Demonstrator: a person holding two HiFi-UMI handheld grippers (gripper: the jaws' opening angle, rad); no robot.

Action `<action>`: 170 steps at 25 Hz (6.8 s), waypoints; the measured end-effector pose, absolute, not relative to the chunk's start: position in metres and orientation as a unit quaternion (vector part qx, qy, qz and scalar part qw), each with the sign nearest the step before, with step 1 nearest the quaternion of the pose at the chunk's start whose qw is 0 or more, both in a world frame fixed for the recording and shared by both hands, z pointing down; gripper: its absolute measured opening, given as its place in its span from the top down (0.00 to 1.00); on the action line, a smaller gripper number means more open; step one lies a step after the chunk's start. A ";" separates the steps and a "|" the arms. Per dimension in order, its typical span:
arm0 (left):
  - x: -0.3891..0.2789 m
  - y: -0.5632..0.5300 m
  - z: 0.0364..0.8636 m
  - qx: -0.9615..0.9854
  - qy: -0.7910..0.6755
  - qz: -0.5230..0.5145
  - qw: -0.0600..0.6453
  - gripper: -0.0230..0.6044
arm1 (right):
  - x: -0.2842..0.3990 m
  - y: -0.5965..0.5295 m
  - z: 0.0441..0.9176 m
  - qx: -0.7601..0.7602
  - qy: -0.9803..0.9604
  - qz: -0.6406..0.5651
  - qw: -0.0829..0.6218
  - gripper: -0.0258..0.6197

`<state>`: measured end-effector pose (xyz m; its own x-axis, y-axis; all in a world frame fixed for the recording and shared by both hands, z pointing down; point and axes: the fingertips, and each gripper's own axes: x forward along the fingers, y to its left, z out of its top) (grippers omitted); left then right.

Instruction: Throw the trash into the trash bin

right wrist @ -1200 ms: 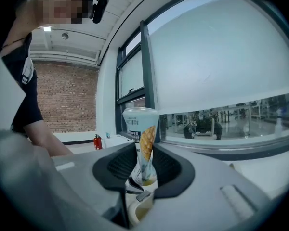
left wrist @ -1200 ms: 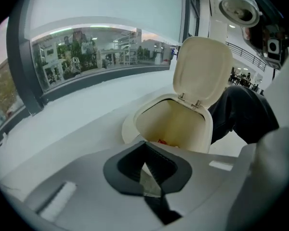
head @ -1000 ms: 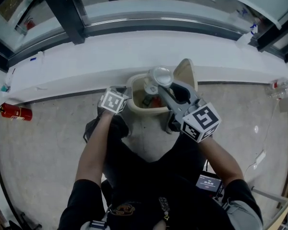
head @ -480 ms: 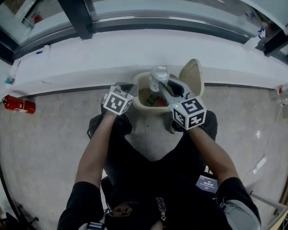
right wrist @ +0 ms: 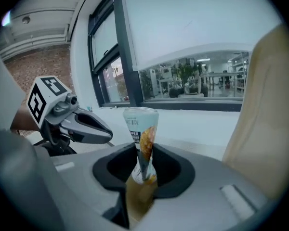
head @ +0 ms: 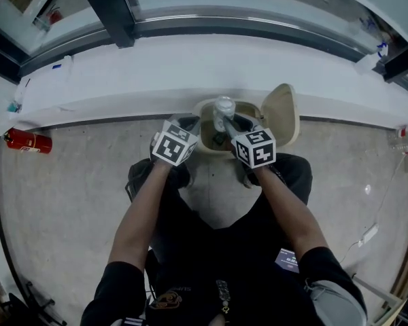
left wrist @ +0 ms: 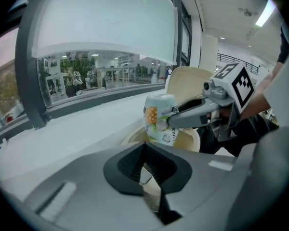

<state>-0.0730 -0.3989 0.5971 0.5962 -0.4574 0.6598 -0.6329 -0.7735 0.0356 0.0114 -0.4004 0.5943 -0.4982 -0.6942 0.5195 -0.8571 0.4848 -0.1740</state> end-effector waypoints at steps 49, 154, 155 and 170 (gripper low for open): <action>-0.059 -0.387 0.590 0.890 -0.282 0.337 0.124 0.96 | -0.002 -0.390 0.621 0.375 -0.836 0.200 0.347 0.96; -0.109 -0.380 0.549 0.879 -0.343 0.316 0.094 0.96 | -0.029 -0.390 0.576 0.351 -0.873 0.190 0.281 0.96; -0.108 -0.379 0.545 0.881 -0.344 0.312 0.091 0.96 | -0.026 -0.388 0.567 0.357 -0.874 0.185 0.272 0.96; -0.075 -0.315 0.464 0.900 -0.360 0.240 0.046 0.96 | 0.010 -0.320 0.447 0.421 -0.895 0.089 0.119 0.96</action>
<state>-0.0746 -0.3154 0.4639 0.6254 -0.6260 0.4658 -0.6701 -0.7368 -0.0905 0.0102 -0.3198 0.4465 -0.6165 -0.7327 0.2882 -0.7751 0.6291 -0.0587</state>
